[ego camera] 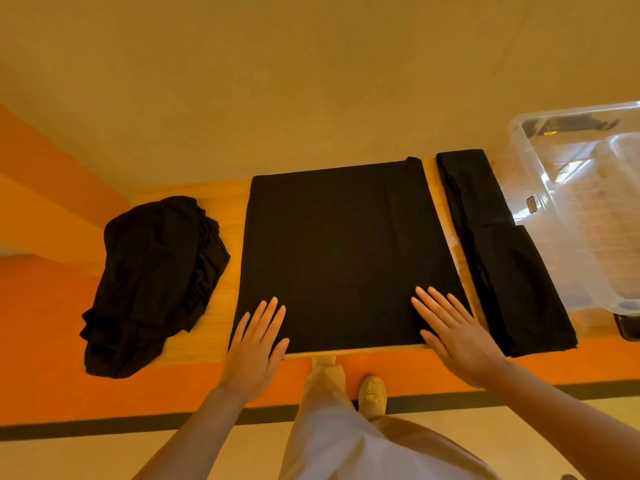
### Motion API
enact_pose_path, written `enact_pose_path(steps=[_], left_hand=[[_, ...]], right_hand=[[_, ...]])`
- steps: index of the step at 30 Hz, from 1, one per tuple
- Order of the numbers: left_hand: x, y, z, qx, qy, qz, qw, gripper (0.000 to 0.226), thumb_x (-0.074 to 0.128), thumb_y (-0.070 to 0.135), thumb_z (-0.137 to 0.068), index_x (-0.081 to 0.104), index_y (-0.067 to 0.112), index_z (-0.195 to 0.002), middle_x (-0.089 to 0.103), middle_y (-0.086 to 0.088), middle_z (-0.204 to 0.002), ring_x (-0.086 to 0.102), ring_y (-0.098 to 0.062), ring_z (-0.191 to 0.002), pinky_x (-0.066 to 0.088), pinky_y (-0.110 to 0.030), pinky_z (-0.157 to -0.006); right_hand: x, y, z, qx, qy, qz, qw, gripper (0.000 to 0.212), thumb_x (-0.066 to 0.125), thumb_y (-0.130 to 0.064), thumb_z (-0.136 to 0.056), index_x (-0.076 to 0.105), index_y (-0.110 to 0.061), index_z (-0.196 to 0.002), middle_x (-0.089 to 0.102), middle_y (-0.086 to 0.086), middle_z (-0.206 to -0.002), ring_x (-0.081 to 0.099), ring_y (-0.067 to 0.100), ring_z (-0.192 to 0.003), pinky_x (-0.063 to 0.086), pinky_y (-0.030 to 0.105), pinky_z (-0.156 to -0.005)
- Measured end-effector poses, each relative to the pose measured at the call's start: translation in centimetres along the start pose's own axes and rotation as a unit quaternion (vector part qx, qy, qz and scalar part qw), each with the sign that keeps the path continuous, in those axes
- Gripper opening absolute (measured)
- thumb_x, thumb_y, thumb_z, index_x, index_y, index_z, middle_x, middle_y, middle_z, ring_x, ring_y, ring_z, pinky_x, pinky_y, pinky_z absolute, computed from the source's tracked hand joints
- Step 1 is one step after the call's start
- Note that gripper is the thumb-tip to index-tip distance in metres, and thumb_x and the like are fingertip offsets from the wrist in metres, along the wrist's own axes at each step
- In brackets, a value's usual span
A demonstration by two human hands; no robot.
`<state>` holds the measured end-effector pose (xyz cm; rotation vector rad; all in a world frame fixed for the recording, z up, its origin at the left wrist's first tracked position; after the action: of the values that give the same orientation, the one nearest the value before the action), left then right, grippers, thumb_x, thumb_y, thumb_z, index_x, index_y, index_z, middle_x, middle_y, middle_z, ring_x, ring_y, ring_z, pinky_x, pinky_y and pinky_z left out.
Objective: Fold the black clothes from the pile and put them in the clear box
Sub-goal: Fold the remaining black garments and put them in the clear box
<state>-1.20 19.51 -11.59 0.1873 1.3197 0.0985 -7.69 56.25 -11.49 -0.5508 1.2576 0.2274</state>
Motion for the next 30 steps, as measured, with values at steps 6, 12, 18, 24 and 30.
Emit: enact_pose_path(steps=[6,12,18,24,30], left_hand=[[0.3,-1.2,2.8,0.039,0.01,-0.041,0.998,0.065,0.047,0.048,-0.095,0.027,0.019,-0.149,0.022,-0.002,-0.157,0.022,-0.022,-0.145,0.014,-0.036,-0.119],[-0.6,-1.5,3.1,0.084,0.093,-0.051,0.991,0.071,0.093,0.007,-0.051,0.068,0.009,-0.117,0.063,-0.009,-0.126,0.06,-0.024,-0.117,0.048,-0.036,-0.095],[-1.8,-1.5,4.5,0.117,0.143,0.006,0.983,0.03,0.048,0.026,-0.082,0.074,0.014,-0.093,0.07,-0.001,-0.109,0.066,-0.016,-0.1,0.038,-0.024,-0.097],[-3.7,-2.6,5.5,0.031,0.177,0.08,0.98,0.016,0.057,0.014,-0.087,0.068,0.012,-0.1,0.066,0.0,-0.092,0.058,-0.012,-0.093,0.047,-0.019,-0.078],[-7.4,-3.7,4.7,-0.04,0.257,0.127,0.957,0.022,0.066,-0.001,-0.085,0.067,0.007,-0.106,0.064,-0.002,-0.094,0.061,-0.022,-0.091,0.045,-0.032,-0.079]], right_hand=[[1.1,1.2,3.4,-0.035,0.021,0.048,0.998,0.063,0.02,-0.05,-0.1,0.015,-0.017,-0.153,0.02,0.004,-0.159,0.01,0.019,-0.148,0.008,0.035,-0.118],[0.0,1.4,3.6,-0.049,0.098,0.057,0.992,0.072,0.087,-0.004,-0.061,0.06,-0.014,-0.127,0.056,0.006,-0.136,0.051,0.024,-0.126,0.044,0.04,-0.1],[-0.5,1.0,4.9,-0.114,0.17,0.048,0.978,0.017,0.062,-0.017,-0.089,0.074,-0.014,-0.1,0.07,0.002,-0.11,0.058,0.016,-0.104,0.058,0.03,-0.075],[-3.1,1.5,4.9,-0.041,0.154,-0.108,0.981,0.039,0.082,-0.003,-0.07,0.071,-0.015,-0.105,0.065,-0.01,-0.097,0.06,0.001,-0.091,0.053,0.015,-0.074],[-7.3,2.2,2.9,0.039,0.178,-0.227,0.957,0.038,0.071,0.002,-0.079,0.063,-0.025,-0.105,0.06,-0.018,-0.092,0.06,-0.005,-0.093,0.047,0.006,-0.08]])
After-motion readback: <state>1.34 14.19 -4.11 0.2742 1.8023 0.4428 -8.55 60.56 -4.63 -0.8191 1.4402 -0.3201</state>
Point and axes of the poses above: each hand's wrist, its own z-axis away from the middle knuckle, its own x-axis out of the palm, y = z × x, the point moved 3 cm from there along -z, towards the middle knuckle
